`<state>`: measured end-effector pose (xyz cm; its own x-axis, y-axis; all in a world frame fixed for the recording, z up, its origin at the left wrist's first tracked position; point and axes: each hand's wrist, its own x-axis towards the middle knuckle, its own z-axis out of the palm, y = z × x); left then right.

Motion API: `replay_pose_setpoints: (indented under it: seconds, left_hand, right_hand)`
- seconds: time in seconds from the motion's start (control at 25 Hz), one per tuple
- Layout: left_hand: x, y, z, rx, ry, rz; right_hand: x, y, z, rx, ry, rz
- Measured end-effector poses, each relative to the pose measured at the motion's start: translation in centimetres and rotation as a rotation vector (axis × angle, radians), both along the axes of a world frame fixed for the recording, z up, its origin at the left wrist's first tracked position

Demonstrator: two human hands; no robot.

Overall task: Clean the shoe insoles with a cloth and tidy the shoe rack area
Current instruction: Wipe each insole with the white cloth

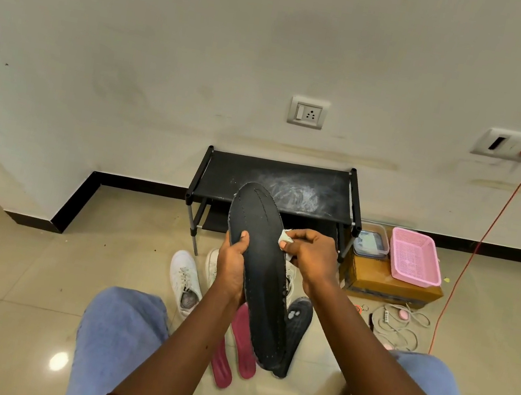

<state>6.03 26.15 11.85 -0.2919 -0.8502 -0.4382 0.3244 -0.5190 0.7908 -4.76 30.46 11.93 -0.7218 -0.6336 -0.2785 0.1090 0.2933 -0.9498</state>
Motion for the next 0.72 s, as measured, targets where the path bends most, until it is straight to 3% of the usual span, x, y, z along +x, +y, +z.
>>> replay_pose_setpoints:
  seconds: [0.2,0.52,0.72]
  left_hand:
    - [-0.4,-1.2,-0.2,0.056,0.042,0.097]
    - [-0.5,-3.6,-1.7,0.022,0.06,0.194]
    - [-0.8,-4.6,-1.7,0.002,0.132,0.288]
  right_hand:
    - [1.3,1.7,-0.6,0.02,-0.002,0.065]
    - [2.0,3.5,-0.3,0.049,-0.288,0.093]
    - [1.8,4.1,0.4,0.067,-0.353,0.124]
